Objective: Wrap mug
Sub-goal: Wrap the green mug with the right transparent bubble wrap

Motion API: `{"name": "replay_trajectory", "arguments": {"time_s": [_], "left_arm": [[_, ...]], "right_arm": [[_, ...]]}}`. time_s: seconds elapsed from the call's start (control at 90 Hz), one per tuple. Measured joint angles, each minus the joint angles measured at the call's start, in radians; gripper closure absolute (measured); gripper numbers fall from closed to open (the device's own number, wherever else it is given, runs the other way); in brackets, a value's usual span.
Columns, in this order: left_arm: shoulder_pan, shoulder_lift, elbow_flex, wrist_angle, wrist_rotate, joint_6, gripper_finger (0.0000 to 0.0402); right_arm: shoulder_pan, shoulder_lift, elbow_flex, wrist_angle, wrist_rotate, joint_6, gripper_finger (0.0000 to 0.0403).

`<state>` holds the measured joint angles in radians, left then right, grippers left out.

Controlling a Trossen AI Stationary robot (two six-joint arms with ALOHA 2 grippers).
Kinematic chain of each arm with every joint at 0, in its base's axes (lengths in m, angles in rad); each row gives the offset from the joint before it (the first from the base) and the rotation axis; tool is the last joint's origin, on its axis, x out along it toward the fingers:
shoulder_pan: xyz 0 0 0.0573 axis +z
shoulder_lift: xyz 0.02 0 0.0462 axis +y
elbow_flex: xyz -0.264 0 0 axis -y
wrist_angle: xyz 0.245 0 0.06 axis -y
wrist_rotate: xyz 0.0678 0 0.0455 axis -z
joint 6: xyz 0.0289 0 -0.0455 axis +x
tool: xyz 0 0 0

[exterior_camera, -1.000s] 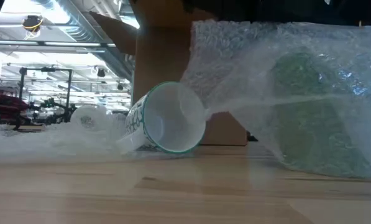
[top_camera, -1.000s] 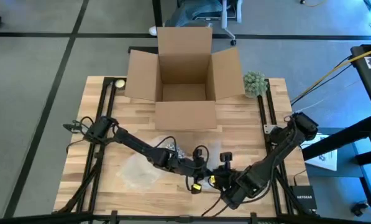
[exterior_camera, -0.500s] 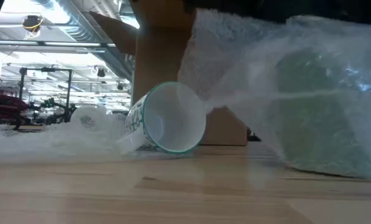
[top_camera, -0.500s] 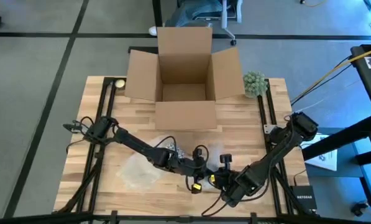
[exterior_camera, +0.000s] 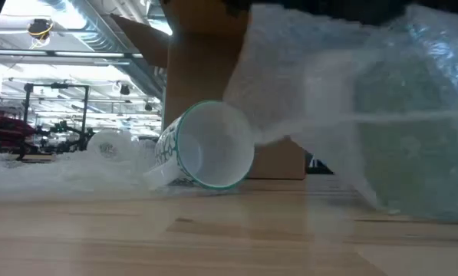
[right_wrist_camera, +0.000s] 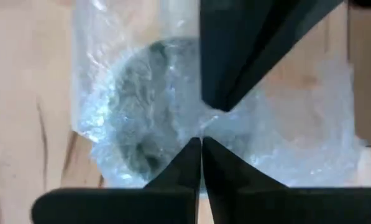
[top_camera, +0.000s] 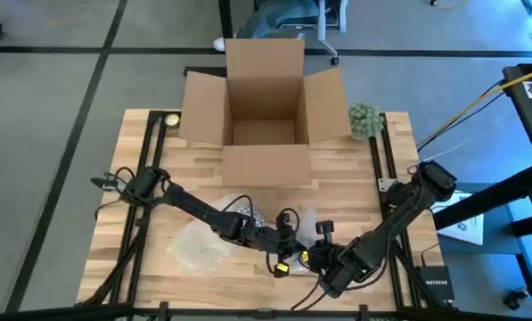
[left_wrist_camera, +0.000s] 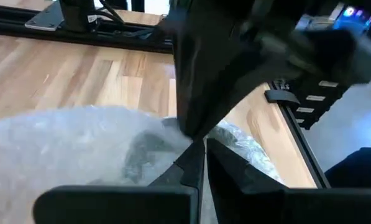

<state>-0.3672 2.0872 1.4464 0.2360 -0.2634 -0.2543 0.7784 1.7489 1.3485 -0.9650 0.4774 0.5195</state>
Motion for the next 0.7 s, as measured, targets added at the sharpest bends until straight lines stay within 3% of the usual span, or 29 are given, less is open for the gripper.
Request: {"name": "replay_trajectory", "arguments": {"time_s": [0.144,0.3,0.378,0.444,0.511,0.622,0.7], "left_arm": [[0.000,0.000,0.000,0.000,0.000,0.000,0.0401],[-0.002,0.000,0.000,0.001,0.000,0.000,0.0401],[-0.006,0.000,0.000,0.008,0.000,0.001,0.0401],[-0.007,0.000,0.000,0.017,0.001,0.009,0.0401],[-0.007,-0.001,0.000,0.017,0.001,0.018,0.0401],[-0.008,-0.001,0.001,0.016,0.001,0.018,0.0401],[-0.010,-0.001,0.001,0.012,0.001,0.019,0.0401]], "right_arm": [[0.000,-0.001,0.086,-0.134,0.063,0.002,0.0402],[-0.027,-0.008,0.088,-0.356,0.316,0.124,0.0402],[-0.072,-0.008,0.051,-0.384,0.366,0.177,0.0402],[-0.106,-0.008,0.010,-0.295,0.344,0.162,0.0402],[-0.121,-0.008,-0.028,-0.155,0.258,0.080,0.0402],[-0.104,-0.008,-0.054,0.035,0.094,-0.027,0.0402],[-0.073,-0.008,-0.054,0.093,0.054,-0.053,0.0402]]}}
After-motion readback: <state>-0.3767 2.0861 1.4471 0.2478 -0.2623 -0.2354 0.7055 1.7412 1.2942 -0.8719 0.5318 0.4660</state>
